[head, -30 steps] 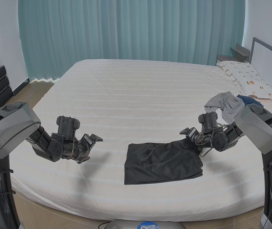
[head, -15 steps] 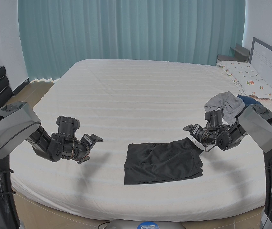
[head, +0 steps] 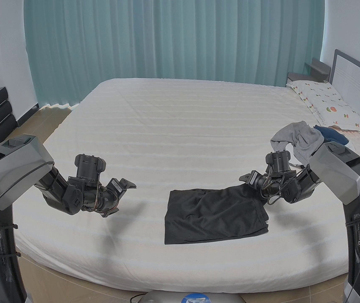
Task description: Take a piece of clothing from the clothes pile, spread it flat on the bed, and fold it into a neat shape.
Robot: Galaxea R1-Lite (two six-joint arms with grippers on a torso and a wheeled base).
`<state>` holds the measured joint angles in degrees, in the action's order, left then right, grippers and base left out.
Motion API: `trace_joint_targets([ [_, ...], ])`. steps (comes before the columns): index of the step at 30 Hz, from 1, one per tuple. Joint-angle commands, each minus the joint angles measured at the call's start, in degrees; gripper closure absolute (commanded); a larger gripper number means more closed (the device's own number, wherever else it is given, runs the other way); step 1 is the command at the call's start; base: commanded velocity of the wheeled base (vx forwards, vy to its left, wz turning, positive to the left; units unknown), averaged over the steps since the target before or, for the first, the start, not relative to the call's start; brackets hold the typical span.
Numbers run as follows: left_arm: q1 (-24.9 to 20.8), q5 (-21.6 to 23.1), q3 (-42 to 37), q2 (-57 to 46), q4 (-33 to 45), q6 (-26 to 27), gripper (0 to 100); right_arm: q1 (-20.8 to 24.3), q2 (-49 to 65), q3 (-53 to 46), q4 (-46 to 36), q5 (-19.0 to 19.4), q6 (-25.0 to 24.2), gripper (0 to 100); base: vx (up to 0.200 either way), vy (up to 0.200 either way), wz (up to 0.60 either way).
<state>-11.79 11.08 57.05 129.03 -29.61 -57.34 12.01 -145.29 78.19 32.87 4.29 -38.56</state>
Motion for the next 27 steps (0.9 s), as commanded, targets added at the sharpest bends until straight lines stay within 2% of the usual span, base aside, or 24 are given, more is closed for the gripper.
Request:
trace_joint_targets([
  [1,0.0,0.0,0.1,0.1,0.0,0.0,0,-0.3,-0.7,0.1,0.0,-0.1,0.0,100,0.000,0.000,0.00],
  [27,0.0,0.0,-0.1,0.1,0.0,0.0,0,-4.1,-0.2,-0.5,-0.4,-3.0,-0.6,100,0.000,0.000,0.00],
])
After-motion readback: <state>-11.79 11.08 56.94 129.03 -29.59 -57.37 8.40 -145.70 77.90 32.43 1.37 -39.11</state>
